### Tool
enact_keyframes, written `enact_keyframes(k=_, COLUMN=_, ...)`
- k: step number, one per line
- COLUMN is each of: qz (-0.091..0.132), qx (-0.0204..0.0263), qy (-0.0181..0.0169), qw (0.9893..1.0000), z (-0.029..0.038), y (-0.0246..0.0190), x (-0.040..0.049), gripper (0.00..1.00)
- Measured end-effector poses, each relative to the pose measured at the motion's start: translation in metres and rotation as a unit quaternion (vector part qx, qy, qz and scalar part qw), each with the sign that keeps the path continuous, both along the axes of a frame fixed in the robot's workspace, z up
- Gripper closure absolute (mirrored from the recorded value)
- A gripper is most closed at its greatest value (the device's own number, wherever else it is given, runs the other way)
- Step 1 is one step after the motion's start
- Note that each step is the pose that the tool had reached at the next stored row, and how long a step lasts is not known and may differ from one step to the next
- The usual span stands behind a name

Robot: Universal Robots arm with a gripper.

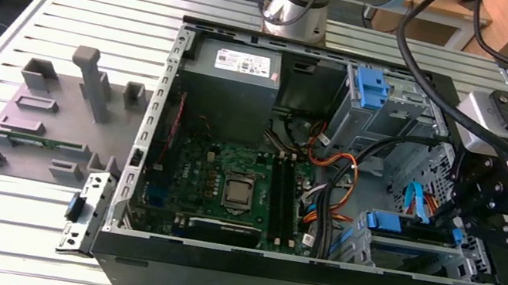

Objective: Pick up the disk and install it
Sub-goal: 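Insert the second disk wire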

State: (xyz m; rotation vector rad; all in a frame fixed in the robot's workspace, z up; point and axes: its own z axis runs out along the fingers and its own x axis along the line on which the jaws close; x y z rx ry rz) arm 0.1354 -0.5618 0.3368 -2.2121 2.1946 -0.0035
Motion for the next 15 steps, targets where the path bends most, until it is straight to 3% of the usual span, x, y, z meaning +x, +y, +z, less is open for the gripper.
enact_keyframes(k=15, qz=0.000, qx=-0.0001, qy=0.0000, qw=1.0000, z=-0.0009, y=0.0000, x=-0.0001, gripper=0.84)
